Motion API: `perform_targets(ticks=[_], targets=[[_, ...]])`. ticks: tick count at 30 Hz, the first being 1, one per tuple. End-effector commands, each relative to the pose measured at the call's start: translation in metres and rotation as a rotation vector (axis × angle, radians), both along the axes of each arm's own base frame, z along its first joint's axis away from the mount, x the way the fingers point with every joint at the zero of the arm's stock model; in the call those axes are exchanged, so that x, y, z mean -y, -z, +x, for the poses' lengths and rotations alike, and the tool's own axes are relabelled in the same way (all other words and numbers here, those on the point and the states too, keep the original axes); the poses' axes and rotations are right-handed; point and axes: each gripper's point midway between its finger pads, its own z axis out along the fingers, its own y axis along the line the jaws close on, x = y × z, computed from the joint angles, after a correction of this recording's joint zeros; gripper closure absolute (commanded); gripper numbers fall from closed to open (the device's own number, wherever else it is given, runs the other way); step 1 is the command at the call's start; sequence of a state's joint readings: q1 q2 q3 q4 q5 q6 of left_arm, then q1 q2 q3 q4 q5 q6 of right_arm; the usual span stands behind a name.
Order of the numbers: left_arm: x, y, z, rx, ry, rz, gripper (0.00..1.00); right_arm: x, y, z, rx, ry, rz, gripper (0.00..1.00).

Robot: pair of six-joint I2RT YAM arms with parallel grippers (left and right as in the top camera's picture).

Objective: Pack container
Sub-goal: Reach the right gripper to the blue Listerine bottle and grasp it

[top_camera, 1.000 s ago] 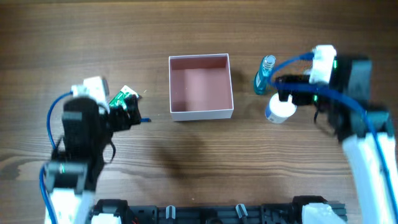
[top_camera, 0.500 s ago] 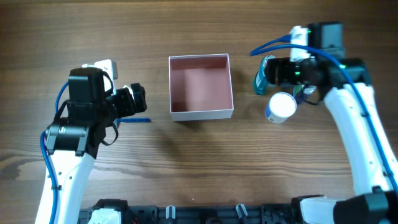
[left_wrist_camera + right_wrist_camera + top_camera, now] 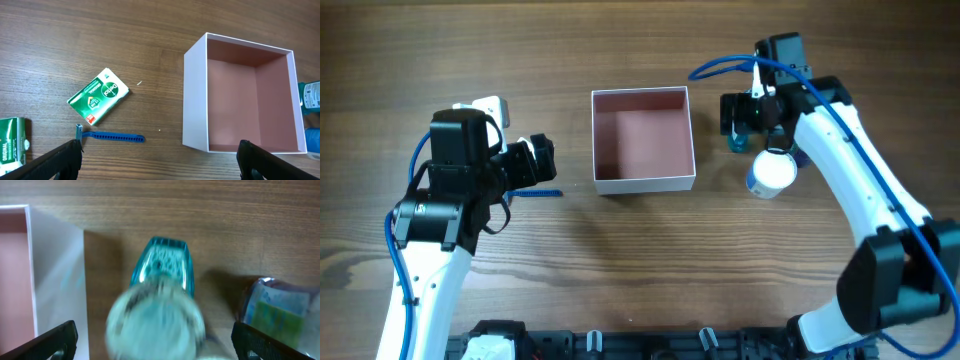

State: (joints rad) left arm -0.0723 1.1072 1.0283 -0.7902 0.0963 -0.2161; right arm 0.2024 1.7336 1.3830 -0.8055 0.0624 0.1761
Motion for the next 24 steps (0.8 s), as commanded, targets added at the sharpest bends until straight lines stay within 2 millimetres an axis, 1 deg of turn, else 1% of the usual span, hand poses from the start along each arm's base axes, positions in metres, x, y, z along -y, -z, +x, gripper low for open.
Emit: perform_targets(ticks=[1,3,7,9,12,15,16,18,21,24], targets=[[0.005,-0.008,0.001,0.016,0.012,-0.021,0.00,0.003,0.005,0.016,0.027,0.071,-0.001,0.00],[0.005,-0.008,0.001,0.015,0.012,-0.021,0.00,0.002,0.007,0.021,0.036,0.087,0.009,0.00],[0.005,-0.008,0.002,0.016,0.012,-0.021,0.00,0.000,0.004,0.028,0.068,0.119,0.033,0.02],[0.005,-0.008,0.002,0.016,0.012,-0.021,0.00,0.000,0.004,0.028,0.070,0.119,0.033,0.06],[0.005,-0.008,0.002,0.016,0.012,-0.021,0.00,0.001,0.004,0.028,0.068,0.119,0.033,0.19],[0.005,-0.008,0.002,0.016,0.012,-0.021,0.00,0.001,0.005,0.027,0.062,0.119,0.031,0.22],[0.005,-0.008,0.002,0.016,0.012,-0.021,0.00,0.001,0.005,0.026,0.058,0.119,0.030,0.25],[0.005,-0.008,0.002,0.017,0.012,-0.021,0.00,0.001,0.005,0.025,0.056,0.120,0.029,0.34],[0.005,-0.008,0.002,0.016,0.012,-0.021,0.00,0.002,0.006,0.024,0.050,0.119,0.027,0.37],[0.005,-0.008,0.002,0.016,0.012,-0.021,0.00,0.002,0.007,0.022,0.042,0.120,0.025,0.48]])
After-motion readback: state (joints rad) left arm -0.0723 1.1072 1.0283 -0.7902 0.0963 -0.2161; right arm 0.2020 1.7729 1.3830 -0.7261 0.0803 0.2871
